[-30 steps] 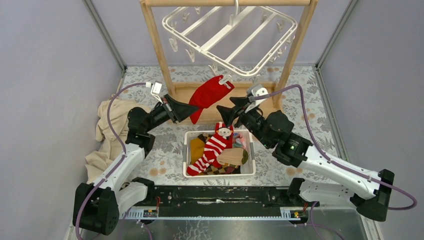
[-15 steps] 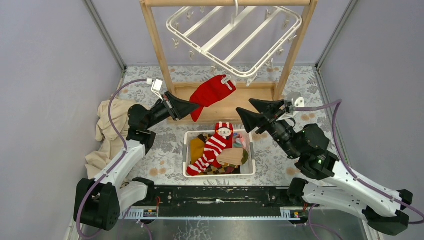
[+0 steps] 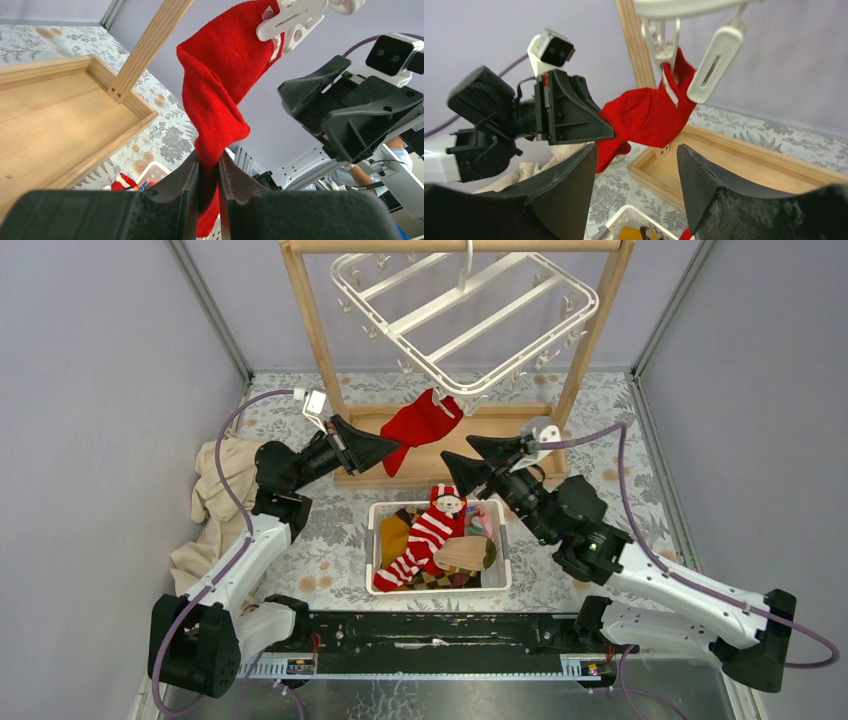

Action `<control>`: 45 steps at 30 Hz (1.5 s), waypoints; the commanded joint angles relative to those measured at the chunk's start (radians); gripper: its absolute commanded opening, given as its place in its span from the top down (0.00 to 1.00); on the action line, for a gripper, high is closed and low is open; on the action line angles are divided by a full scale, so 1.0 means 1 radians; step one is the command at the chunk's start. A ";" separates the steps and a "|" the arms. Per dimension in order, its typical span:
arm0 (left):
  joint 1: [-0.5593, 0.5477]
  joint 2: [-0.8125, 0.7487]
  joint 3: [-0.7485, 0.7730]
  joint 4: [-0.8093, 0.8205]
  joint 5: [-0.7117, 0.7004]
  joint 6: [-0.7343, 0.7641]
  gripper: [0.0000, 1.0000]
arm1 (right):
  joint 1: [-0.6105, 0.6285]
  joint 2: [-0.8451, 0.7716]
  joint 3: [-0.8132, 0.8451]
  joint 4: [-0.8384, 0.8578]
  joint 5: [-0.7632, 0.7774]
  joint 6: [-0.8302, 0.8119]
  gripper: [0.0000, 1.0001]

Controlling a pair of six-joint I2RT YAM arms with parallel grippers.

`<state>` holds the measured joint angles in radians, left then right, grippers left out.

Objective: Remove the socks clipped to the hanger
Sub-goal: Remove the sock from the hanger.

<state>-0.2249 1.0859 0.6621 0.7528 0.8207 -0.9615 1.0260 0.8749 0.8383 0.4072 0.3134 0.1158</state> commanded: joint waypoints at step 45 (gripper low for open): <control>-0.013 0.023 -0.029 0.062 0.032 0.026 0.77 | 0.108 0.378 0.224 0.409 0.228 -0.245 0.32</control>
<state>-0.2298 1.1244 0.6518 0.7654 0.8322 -0.9474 1.1213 1.2518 1.0183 0.7544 0.5144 -0.0994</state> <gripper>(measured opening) 0.229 0.677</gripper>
